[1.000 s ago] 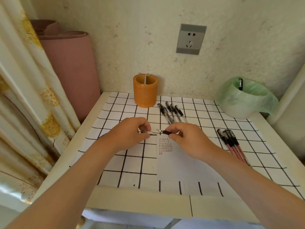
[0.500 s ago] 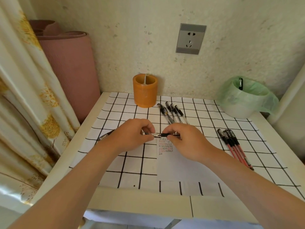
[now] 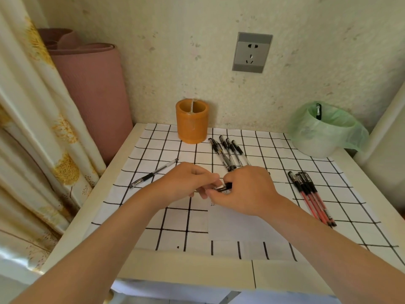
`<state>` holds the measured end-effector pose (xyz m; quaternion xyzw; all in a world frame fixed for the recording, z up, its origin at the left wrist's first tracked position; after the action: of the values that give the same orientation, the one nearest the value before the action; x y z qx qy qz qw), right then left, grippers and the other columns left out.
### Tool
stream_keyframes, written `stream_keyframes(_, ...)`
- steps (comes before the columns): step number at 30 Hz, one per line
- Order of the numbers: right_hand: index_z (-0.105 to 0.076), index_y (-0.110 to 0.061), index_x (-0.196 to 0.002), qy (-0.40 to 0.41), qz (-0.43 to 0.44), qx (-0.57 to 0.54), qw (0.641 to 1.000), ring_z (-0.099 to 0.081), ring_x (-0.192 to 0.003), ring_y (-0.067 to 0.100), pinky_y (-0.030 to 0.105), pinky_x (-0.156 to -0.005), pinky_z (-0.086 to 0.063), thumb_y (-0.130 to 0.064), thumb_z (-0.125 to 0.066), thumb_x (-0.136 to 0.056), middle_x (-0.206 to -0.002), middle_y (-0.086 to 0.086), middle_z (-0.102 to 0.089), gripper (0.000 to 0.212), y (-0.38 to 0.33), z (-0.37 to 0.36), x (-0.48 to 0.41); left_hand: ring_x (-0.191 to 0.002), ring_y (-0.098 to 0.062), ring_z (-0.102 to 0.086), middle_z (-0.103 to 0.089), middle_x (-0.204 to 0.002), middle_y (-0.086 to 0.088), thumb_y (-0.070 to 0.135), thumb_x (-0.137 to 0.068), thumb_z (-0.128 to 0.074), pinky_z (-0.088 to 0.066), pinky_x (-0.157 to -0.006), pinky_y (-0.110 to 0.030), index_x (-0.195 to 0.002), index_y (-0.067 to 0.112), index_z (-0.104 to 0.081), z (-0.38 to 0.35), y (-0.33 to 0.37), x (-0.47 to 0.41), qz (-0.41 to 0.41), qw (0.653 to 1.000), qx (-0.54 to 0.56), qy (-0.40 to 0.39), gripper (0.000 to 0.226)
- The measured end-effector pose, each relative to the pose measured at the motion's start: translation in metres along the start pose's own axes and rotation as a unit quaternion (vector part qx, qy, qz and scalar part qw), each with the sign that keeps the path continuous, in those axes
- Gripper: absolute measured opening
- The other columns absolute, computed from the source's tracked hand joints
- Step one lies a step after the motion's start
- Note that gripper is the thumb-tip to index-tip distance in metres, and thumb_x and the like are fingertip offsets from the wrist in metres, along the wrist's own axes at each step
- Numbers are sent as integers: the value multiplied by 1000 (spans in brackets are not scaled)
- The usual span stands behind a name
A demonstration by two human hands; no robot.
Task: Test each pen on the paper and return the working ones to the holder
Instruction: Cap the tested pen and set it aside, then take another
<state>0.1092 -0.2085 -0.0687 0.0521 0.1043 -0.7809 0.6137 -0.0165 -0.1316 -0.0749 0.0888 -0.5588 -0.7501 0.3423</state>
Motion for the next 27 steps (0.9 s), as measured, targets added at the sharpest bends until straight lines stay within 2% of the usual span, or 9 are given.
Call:
stream_keyframes(3, -53, -14, -54, 16, -6, 1, 1000, -43, -43, 13, 24, -44, -35, -81, -38, -70, -43, -2, -46, 70, -2, 0, -2, -69, -4, -64, -73, -76, 4, 32, -92, -67, -43, -60, -16, -95, 18, -79, 2, 0, 0, 4, 1000, -1, -5, 19)
stream_keyframes(6, -59, -23, -69, -2, 45, -47, 998, -51, -57, 8, 28, -52, -39, -80, -41, -76, -61, -9, -56, 60, -7, -3, -2, -66, -4, -63, -73, -71, 8, 25, -88, -73, -45, -57, -10, -92, 19, -77, 7, -1, 0, 3, 1000, -25, 9, 9)
stream_keyframes(8, -62, -26, -98, -32, 76, -133, 988, -54, -75, 7, 29, -63, -43, -62, -55, -87, -85, -14, -56, 38, -8, -8, 0, -68, -6, -62, -75, -78, 9, 25, -90, -71, -48, -62, -16, -92, 22, -76, 19, -1, -2, -1, 997, -43, 71, 6)
stream_keyframes(10, -58, -22, -120, -33, 82, -185, 979, -54, -84, 10, 27, -71, -45, -32, -60, -95, -103, -10, -50, 27, -5, -12, -1, -74, -10, -64, -75, -84, 8, 26, -92, -68, -49, -63, -20, -92, 27, -73, 35, -3, -3, 2, 987, -53, 152, 6)
stream_keyframes(13, -62, -17, -124, -19, 70, -198, 977, -54, -79, 8, 10, -68, -40, -9, -58, -95, -104, -8, -48, 30, 2, -15, -7, -84, -15, -68, -74, -86, 10, 29, -93, -65, -51, -67, -23, -99, 27, -70, 58, -7, -4, 4, 969, -22, 245, 7)
stream_keyframes(15, -68, -18, -117, -31, 52, -205, 977, -52, -74, 4, 10, -67, -37, -12, -60, -94, -95, -7, -54, 25, 4, -16, -12, -84, -12, -68, -74, -85, 11, 33, -93, -65, -50, -69, -24, -107, 27, -67, 66, -11, -6, 6, 966, -17, 258, 15)
stream_keyframes(18, -72, -25, -111, -23, 0, -186, 982, -59, -76, 10, 29, -71, -51, -20, -62, -93, -93, -5, -65, 22, 6, -17, -19, -92, -12, -64, -70, -96, 12, 40, -96, -60, -49, -78, -30, -123, 27, -58, 72, -22, -10, 23, 960, -102, 258, 30)
stream_keyframes(23, -67, -21, -122, -4, -103, -150, 983, -67, -89, 21, 31, -74, -56, -23, -62, -91, -105, 4, -73, 32, 13, -22, -38, -117, -22, -46, -56, -125, -3, 29, -98, -55, -46, -87, -38, -130, 22, -55, 90, -43, 0, 78, 876, -389, 274, 33)
stream_keyframes(27, -67, -20, -114, -5, -108, -100, 989, -65, -89, 21, 31, -73, -53, -25, -60, -92, -98, 1, -71, 24, 11, -27, -45, -117, -25, -43, -52, -123, -7, 24, -95, -57, -45, -85, -37, -124, 19, -55, 93, -55, 8, 137, 846, -453, 246, 29)
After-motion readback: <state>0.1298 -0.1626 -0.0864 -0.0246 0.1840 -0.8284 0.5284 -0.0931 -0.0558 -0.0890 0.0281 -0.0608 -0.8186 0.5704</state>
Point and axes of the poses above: each hand's wrist, its own x-axis away from the middle knuckle, its own z-axis out of the back of the hand, y = z × x, the point moved 6 cm from there along -x, towards the middle knuckle
